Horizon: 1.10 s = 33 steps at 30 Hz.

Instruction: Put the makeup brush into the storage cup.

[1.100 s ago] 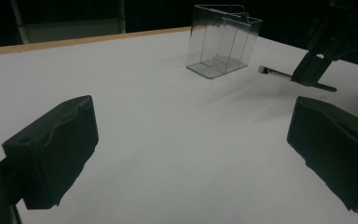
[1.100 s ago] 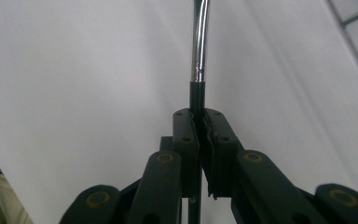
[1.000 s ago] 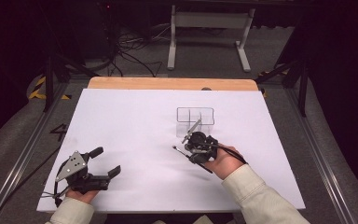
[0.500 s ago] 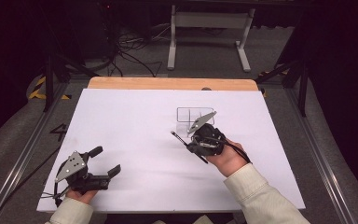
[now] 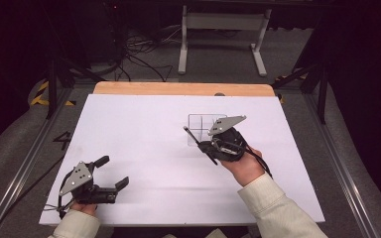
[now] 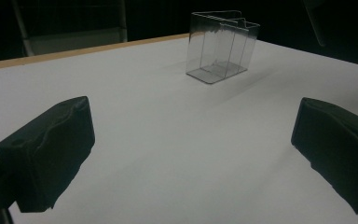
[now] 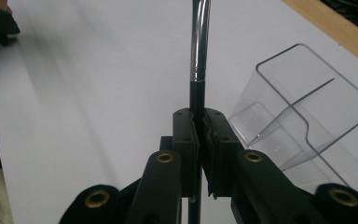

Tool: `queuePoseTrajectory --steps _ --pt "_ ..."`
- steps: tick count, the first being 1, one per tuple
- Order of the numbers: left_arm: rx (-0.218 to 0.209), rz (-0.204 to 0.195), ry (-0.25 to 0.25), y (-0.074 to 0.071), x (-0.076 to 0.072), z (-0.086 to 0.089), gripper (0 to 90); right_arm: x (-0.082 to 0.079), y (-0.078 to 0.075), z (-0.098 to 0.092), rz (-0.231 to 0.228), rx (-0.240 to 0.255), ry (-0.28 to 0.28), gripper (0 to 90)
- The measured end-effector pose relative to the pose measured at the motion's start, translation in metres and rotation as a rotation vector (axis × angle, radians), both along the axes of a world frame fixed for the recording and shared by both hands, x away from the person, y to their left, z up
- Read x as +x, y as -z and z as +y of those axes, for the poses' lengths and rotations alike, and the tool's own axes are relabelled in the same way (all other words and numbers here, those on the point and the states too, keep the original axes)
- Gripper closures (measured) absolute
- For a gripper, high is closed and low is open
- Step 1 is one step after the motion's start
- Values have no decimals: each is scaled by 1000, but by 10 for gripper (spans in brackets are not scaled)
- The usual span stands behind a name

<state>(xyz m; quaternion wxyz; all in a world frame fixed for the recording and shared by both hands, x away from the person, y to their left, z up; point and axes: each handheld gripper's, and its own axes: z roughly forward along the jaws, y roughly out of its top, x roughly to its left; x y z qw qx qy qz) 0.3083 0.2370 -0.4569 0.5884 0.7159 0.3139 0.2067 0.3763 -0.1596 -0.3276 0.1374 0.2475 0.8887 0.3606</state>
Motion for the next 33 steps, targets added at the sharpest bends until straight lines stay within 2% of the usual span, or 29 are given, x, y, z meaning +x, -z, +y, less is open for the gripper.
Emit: queuePoseTrajectory --steps 11,18,27,33 --pt "2 -4 9 0 0 1 1 -1 -10 -10 -113 158 22 844" --pt "11 -4 17 0 0 1 1 2 -12 -13 -150 206 34 844" --pt "14 -19 23 1 0 0 1 10 -13 -20 -201 305 63 842" --pt "23 -29 22 1 0 0 1 17 -11 -24 -240 353 80 841"
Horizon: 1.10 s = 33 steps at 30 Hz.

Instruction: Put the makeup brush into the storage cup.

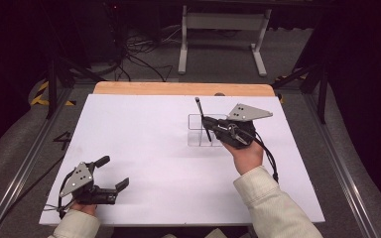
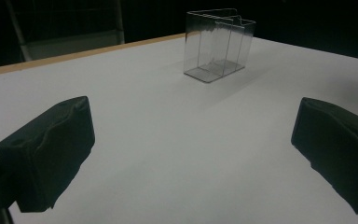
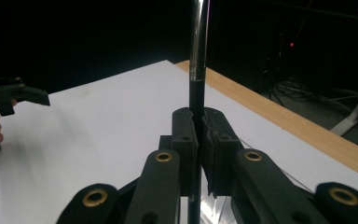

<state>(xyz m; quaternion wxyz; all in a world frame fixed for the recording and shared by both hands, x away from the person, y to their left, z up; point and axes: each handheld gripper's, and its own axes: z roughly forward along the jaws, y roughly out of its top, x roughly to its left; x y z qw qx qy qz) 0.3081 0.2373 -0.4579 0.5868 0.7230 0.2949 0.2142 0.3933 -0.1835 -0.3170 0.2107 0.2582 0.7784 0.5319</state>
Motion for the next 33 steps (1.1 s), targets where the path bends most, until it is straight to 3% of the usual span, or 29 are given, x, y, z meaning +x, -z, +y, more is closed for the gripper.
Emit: queuePoseTrajectory --steps 6,16,26,33 --pt "6 -2 1 0 0 0 1 6 2 -3 -40 46 14 841" --pt "5 -8 6 1 1 -1 0 15 4 -3 -87 69 32 840" --pt "-3 -11 9 2 1 -1 1 26 8 -6 -98 76 53 838" --pt "14 -11 6 2 1 0 1 36 11 -7 -112 79 76 838"
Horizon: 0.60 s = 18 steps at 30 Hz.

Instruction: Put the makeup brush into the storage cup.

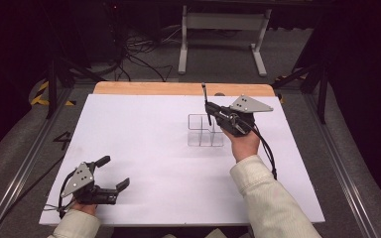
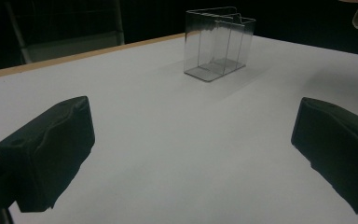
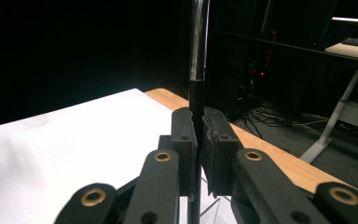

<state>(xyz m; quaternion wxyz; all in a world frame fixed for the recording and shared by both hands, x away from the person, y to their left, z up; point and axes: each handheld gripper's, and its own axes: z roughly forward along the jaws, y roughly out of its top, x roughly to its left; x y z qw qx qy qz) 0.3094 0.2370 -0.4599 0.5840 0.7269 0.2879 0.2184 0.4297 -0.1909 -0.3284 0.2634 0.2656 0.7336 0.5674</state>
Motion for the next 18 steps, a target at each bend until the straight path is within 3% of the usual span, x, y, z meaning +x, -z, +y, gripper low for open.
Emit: queuePoseTrajectory --steps 18 --pt "14 -3 -7 1 0 -1 1 22 11 -4 11 19 48 837"
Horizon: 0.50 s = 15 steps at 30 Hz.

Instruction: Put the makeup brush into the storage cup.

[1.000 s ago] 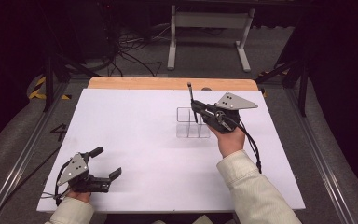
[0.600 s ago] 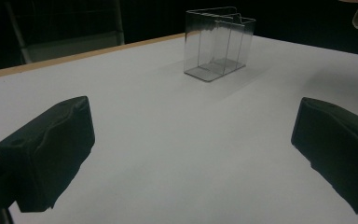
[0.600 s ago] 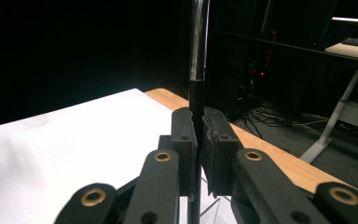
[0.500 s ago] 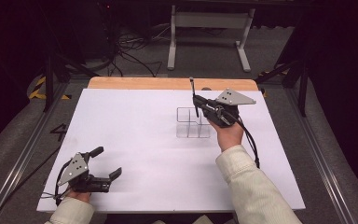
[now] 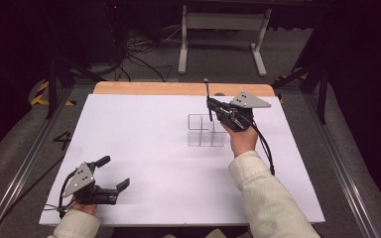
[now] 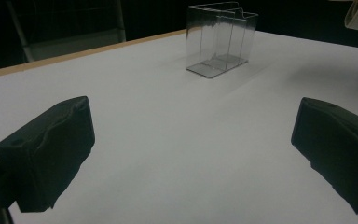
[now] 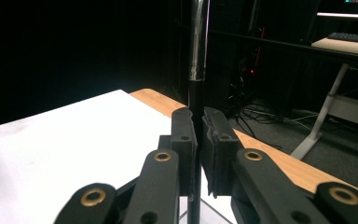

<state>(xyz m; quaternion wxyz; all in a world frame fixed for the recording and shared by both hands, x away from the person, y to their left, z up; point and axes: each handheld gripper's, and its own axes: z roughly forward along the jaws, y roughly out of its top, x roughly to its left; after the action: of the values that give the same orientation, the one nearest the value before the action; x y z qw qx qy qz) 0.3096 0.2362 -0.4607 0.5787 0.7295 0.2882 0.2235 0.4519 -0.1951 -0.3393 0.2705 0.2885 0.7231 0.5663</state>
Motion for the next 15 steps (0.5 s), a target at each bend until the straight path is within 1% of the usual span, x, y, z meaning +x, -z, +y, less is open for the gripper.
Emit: queuePoseTrajectory --steps 4,8,13,14,15 --pt "-1 1 0 0 0 0 1 2 3 0 24 8 -1 837" --pt "-19 0 13 -1 0 1 0 4 9 1 41 0 -7 836" --pt "-14 -1 9 0 0 1 1 7 17 1 58 0 -3 836" --pt "-13 -1 9 0 0 1 1 9 20 1 72 -1 -1 836" --pt "-12 -1 9 0 0 1 1 9 21 1 77 1 -2 836"
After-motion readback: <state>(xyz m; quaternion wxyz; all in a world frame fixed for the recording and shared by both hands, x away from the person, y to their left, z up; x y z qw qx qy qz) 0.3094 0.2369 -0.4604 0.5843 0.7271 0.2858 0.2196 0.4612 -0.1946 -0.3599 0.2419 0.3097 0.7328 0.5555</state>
